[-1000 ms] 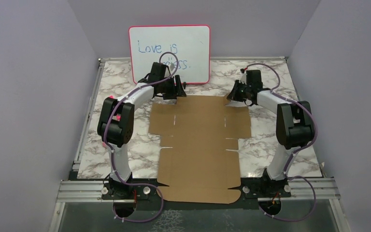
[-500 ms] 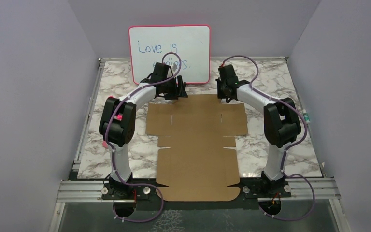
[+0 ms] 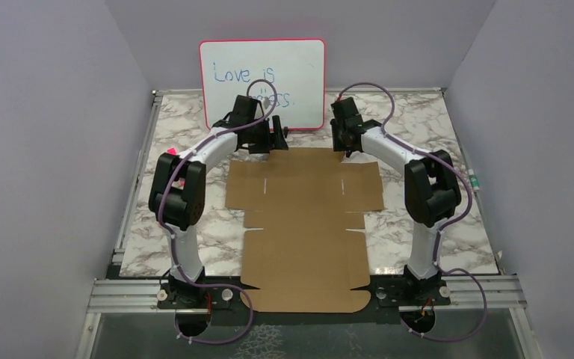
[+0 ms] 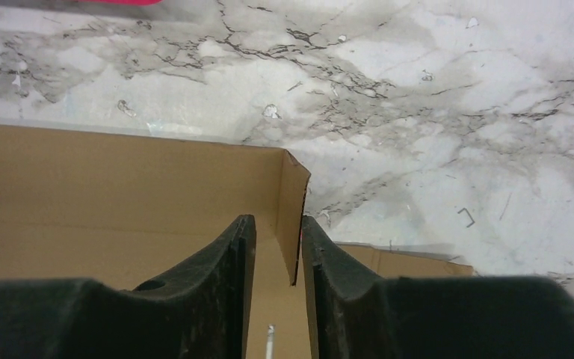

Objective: Fold the paper box

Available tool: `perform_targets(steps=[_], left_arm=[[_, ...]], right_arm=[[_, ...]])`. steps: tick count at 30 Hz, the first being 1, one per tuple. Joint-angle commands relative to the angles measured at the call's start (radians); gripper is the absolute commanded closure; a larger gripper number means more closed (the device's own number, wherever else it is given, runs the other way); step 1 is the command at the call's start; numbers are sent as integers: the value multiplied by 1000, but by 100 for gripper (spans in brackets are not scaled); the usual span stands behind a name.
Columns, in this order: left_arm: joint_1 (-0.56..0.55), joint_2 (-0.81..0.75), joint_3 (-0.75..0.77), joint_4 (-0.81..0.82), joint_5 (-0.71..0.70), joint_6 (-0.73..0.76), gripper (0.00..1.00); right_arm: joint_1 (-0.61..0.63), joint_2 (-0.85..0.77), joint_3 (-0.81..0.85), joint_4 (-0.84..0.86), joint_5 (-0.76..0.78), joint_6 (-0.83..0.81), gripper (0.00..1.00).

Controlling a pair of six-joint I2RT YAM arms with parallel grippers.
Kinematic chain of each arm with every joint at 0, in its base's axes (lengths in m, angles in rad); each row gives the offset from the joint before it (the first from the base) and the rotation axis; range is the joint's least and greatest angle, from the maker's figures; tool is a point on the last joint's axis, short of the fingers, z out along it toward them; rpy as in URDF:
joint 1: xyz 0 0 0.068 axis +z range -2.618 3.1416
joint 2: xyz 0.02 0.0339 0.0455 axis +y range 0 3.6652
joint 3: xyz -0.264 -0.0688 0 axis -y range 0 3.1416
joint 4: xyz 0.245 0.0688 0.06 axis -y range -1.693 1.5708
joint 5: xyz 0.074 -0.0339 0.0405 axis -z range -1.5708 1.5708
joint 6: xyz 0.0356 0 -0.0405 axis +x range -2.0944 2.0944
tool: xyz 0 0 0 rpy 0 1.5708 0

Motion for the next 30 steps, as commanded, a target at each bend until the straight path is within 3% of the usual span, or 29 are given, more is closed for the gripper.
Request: perform_targets(steps=[1, 7, 15, 21, 30], left_arm=[[67, -165, -43, -31, -17, 28, 22], [207, -332, -185, -42, 37, 57, 17], [347, -455, -374, -61, 91, 114, 14], [410, -468, -473, -46, 92, 146, 13], [438, -357, -504, -38, 188, 171, 15]], right_arm=[[2, -126, -30, 4, -25, -29, 62], [-53, -302, -181, 39, -198, -12, 49], [-214, -511, -444, 120, -440, 18, 43], [-363, -574, -573, 169, -607, 33, 42], [-599, -541, -746, 332, -890, 128, 41]])
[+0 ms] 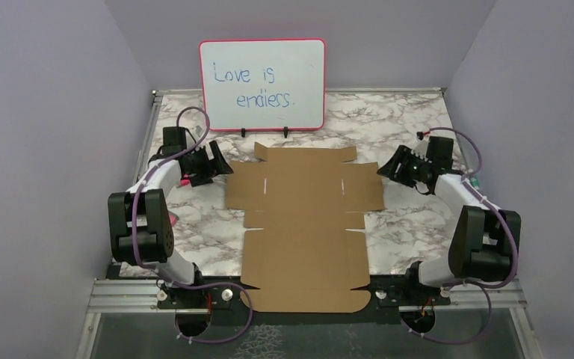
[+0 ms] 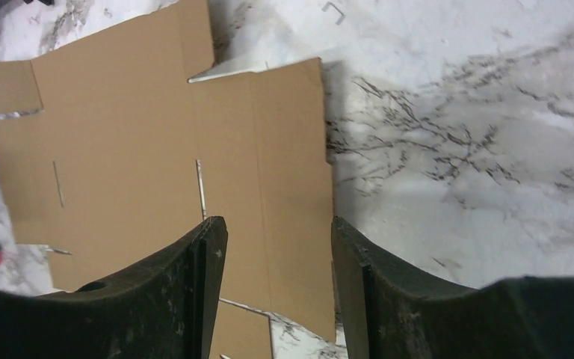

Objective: Fold the paper box

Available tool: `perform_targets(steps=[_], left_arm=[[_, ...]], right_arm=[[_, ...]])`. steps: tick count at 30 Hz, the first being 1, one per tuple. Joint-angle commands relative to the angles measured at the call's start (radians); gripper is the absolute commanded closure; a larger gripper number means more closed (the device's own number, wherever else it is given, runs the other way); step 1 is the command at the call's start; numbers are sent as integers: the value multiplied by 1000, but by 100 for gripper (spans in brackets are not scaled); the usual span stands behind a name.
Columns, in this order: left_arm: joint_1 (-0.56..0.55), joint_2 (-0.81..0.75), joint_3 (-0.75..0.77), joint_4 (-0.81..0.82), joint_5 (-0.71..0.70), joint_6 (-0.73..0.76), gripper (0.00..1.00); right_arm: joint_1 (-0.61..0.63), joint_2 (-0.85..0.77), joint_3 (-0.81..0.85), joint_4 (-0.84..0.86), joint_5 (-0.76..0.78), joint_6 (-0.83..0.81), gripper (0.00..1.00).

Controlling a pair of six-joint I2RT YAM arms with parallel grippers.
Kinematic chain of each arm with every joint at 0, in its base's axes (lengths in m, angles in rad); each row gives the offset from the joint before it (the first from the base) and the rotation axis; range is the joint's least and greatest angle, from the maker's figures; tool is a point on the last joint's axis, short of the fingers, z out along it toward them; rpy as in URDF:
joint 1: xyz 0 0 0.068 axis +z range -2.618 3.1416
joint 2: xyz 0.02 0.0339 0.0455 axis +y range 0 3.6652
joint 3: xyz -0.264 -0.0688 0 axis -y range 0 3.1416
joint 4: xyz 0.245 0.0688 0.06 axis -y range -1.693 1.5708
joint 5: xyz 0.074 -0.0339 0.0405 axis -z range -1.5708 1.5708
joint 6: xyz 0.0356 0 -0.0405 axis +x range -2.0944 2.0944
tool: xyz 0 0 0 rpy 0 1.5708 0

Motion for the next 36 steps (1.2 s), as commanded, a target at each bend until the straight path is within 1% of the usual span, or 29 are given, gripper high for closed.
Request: perform_targets(steps=[1, 8, 15, 20, 23, 25, 27, 29, 32, 34, 35, 36], left_arm=[[3, 64, -7, 12, 101, 32, 15], [3, 142, 6, 11, 157, 44, 21], [0, 194, 14, 5, 186, 49, 26], [-14, 200, 14, 4, 199, 54, 34], [-26, 200, 17, -1, 198, 56, 44], [-32, 194, 19, -3, 194, 55, 55], [-38, 178, 17, -4, 162, 55, 63], [-47, 158, 17, -11, 130, 58, 70], [-59, 128, 12, -14, 96, 54, 77], [-70, 109, 10, -18, 70, 53, 82], [-77, 100, 11, -22, 55, 52, 83], [-85, 93, 13, -28, 39, 51, 85]], right_arm=[[-74, 37, -68, 135, -215, 71, 41], [-100, 125, -112, 212, -236, 83, 41], [-102, 190, -130, 250, -250, 80, 42], [-102, 209, -133, 257, -301, 59, 47], [-102, 202, -136, 261, -326, 56, 51], [-102, 196, -135, 258, -339, 54, 55], [-102, 186, -134, 253, -343, 49, 60], [-100, 168, -137, 245, -344, 48, 62], [-91, 126, -136, 224, -338, 46, 70], [-75, 95, -123, 196, -300, 34, 75], [-65, 80, -115, 156, -276, 26, 78], [-55, 67, -105, 130, -245, 18, 78]])
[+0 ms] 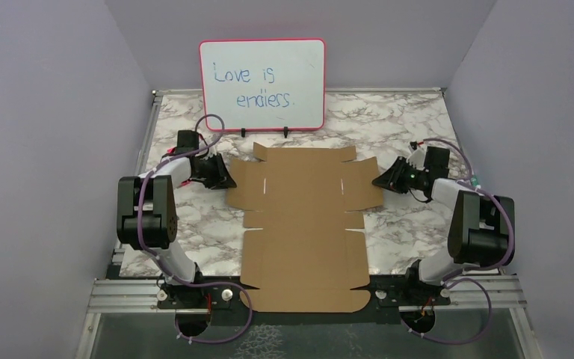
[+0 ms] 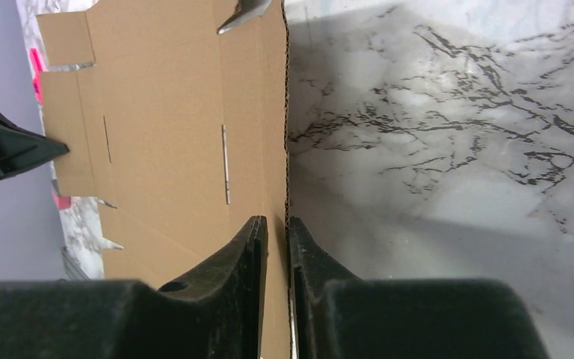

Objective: Fold the paper box

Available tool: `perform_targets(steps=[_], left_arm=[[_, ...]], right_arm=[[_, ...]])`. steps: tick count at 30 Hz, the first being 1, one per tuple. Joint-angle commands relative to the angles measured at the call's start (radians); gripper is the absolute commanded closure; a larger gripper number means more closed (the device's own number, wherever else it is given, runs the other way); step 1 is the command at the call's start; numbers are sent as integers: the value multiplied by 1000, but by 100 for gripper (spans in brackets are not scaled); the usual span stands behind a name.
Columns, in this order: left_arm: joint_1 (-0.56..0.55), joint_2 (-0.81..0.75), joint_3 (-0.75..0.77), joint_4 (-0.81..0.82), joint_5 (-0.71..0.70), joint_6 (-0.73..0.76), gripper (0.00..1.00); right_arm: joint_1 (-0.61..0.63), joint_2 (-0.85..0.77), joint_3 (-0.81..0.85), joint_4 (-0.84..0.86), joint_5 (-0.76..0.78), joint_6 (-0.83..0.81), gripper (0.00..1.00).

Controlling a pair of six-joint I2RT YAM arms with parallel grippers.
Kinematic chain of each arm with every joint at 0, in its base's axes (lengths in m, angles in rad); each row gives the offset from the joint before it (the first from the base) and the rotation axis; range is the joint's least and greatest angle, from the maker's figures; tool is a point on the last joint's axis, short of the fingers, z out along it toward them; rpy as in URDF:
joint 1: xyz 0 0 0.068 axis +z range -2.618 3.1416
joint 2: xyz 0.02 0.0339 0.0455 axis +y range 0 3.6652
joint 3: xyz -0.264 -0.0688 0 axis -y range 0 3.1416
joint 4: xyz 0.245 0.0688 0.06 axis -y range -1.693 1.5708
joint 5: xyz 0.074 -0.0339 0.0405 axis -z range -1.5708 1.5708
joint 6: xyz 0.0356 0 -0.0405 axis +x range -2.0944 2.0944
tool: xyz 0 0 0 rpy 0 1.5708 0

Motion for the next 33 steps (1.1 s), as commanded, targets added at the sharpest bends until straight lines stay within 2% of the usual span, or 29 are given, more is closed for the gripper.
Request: perform_targets(steps=[1, 3, 9, 19, 27, 33], left_arm=[[-36, -75, 7, -19, -98, 8, 86], [-41, -91, 16, -35, -149, 7, 87], [-147, -118, 49, -83, -307, 3, 89], [-323, -112, 105, -157, -572, -15, 91], [-422, -79, 170, -227, -738, -15, 91], [-480, -63, 224, -253, -807, -27, 90]], right_arm=[[41, -83, 35, -105, 87, -41, 79], [68, -111, 55, -156, 162, -58, 79], [225, -152, 123, -285, 410, -84, 86], [460, -77, 235, -439, 880, -49, 97], [594, 29, 337, -534, 1073, 10, 99], [669, 52, 402, -567, 1089, 63, 99]])
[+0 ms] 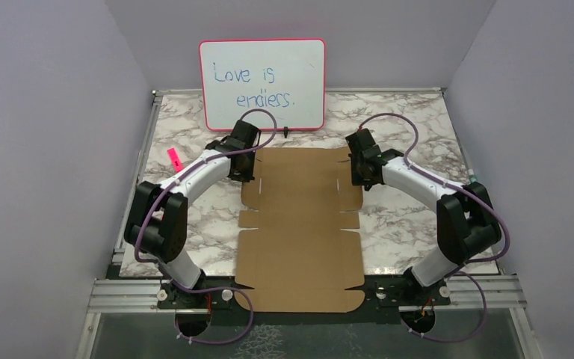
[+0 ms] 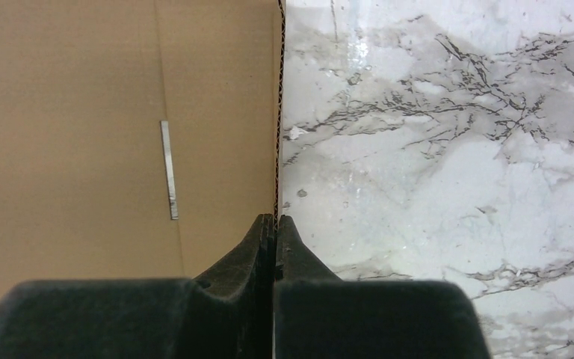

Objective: Fold the paper box

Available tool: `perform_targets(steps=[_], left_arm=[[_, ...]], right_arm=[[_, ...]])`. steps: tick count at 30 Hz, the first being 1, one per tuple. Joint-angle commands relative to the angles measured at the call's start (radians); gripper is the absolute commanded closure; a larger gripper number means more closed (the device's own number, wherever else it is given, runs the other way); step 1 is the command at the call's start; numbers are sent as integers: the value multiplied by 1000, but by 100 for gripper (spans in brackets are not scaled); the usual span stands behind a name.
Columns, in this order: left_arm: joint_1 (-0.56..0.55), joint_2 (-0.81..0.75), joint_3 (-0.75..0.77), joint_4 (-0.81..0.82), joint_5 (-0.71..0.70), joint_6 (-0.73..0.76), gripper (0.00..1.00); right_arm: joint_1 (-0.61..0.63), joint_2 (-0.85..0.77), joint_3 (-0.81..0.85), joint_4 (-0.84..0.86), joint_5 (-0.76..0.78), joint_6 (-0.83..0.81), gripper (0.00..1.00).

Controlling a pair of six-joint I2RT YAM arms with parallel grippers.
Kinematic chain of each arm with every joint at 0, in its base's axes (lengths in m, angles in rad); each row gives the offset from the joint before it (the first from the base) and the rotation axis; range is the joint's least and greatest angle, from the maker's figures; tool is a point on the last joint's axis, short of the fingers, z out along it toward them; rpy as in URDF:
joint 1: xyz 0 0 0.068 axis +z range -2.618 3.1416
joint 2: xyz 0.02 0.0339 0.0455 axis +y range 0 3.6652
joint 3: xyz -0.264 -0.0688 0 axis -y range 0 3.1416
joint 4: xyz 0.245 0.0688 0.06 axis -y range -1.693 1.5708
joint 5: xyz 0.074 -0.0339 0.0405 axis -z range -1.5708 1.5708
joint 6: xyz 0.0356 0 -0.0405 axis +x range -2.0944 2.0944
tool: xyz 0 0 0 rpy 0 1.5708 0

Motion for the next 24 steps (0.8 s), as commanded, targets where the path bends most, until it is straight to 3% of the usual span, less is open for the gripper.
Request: perform_targets(steps=[1, 11, 19, 24], left_arm=[[-46, 27, 63, -43, -104, -20, 90], [-122, 103, 150, -102, -219, -20, 82], [-149, 107, 177, -140, -306, -9, 60], [-152, 116, 171, -140, -304, -9, 56]], right_arm=[[53, 28, 61, -62, 75, 68, 99], [144, 109, 172, -151, 140, 162, 99], [148, 34, 139, -80, 72, 148, 88], [149, -8, 101, -32, 51, 133, 85]])
